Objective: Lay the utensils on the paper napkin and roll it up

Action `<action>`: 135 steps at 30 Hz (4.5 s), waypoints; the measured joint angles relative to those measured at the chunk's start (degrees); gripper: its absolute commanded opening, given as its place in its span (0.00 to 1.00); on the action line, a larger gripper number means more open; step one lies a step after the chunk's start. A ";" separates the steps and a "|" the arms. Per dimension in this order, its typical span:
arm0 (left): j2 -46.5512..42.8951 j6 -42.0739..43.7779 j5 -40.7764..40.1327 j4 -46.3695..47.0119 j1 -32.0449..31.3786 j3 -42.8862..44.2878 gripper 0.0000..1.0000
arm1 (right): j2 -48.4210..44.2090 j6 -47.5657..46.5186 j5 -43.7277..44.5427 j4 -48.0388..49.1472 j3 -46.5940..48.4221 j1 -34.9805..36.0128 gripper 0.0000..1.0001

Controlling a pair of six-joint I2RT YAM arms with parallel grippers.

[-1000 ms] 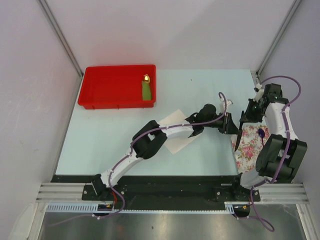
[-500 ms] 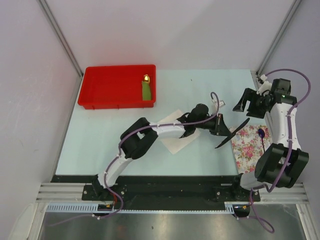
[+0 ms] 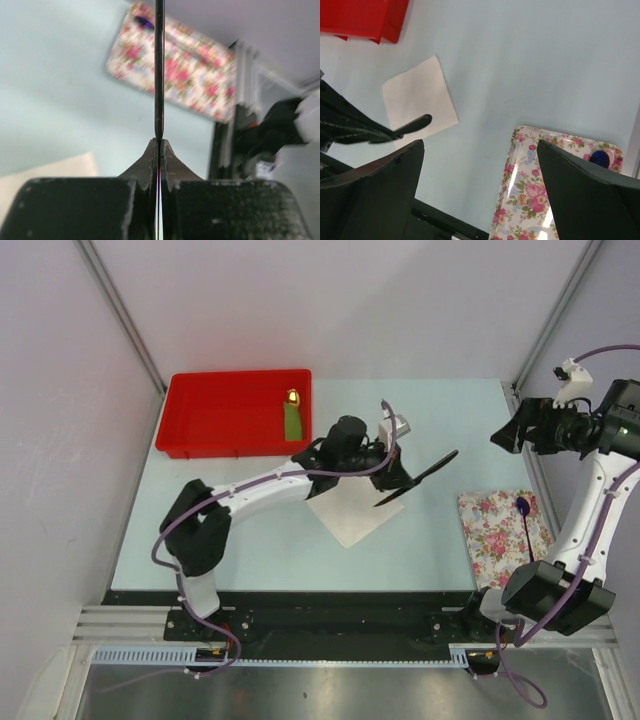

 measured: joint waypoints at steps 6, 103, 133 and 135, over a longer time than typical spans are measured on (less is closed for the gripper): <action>-10.27 22.75 -3.91 -11.50 2.93 -7.80 0.00 | 0.39 -4.98 -4.31 -7.21 4.68 0.72 1.00; -44.92 40.70 -22.36 -13.84 23.10 -25.09 1.00 | 15.80 31.85 34.38 19.93 -11.54 60.39 0.00; -57.29 -5.38 -11.82 -9.14 30.99 -43.69 0.99 | 35.80 50.49 53.90 31.43 -10.05 64.87 0.00; -57.29 -5.99 -11.15 -8.31 30.99 -44.22 1.00 | 36.30 50.73 53.90 31.56 -10.21 64.87 0.00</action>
